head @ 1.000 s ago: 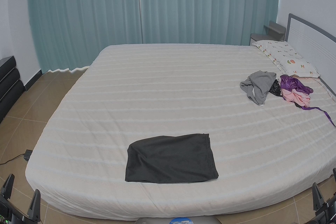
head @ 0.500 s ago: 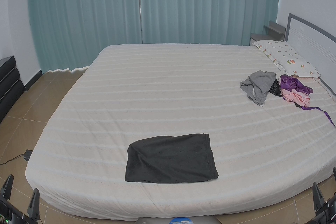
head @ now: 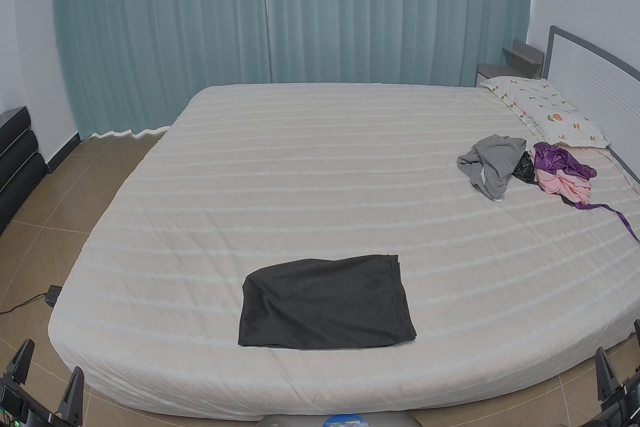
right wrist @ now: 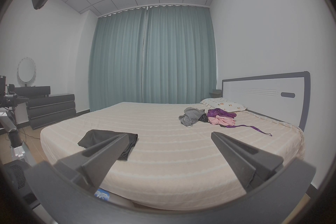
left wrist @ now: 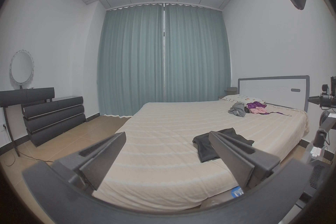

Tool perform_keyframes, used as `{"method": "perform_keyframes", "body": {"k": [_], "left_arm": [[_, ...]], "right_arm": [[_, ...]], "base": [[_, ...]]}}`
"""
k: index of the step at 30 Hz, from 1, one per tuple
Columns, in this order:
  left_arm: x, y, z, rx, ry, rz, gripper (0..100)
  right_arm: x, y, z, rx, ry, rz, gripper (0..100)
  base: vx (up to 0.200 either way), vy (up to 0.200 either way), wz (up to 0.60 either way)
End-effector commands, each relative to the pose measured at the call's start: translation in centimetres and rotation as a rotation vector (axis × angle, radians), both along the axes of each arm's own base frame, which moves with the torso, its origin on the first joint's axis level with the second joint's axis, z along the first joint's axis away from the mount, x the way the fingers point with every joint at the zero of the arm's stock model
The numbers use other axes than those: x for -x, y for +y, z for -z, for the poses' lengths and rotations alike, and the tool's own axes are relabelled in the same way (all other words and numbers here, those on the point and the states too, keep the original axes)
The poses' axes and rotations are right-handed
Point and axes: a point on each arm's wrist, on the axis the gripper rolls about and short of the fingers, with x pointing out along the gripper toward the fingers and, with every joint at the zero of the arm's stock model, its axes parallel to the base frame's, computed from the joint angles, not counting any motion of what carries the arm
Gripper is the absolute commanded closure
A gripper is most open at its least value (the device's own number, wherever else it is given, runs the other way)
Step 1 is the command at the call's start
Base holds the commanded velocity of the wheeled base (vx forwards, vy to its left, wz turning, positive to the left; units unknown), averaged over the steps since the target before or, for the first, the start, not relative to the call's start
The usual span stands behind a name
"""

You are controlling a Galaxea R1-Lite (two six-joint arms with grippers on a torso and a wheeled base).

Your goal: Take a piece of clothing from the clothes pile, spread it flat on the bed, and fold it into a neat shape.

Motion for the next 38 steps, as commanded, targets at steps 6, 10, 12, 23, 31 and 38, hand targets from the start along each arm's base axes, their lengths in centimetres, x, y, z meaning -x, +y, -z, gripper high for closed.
{"method": "perform_keyframes", "body": {"k": [6,10,12,23,31,38], "left_arm": [[-0.05,0.00,0.51,0.001,0.007,0.000,0],[-0.05,0.00,0.49,0.001,0.005,0.000,0],[-0.05,0.00,0.51,0.001,0.007,0.000,0],[-0.05,0.00,0.51,0.001,0.007,0.000,0],[-0.05,0.00,0.51,0.001,0.007,0.000,0],[-0.05,0.00,0.51,0.001,0.007,0.000,0]], "right_arm": [[-0.02,0.00,0.51,-0.002,0.002,-0.001,0],[-0.02,0.00,0.51,-0.002,0.002,-0.001,0],[-0.02,0.00,0.51,-0.002,0.002,-0.001,0],[-0.02,0.01,0.51,0.001,0.002,-0.002,0],[-0.02,0.00,0.51,-0.002,0.002,-0.001,0],[-0.02,0.00,0.51,-0.005,0.002,-0.001,0]], "base": [[0.000,0.000,0.00],[0.000,0.000,0.00],[0.000,0.000,0.00],[0.000,0.000,0.00],[0.000,0.000,0.00],[0.000,0.000,0.00]]}}
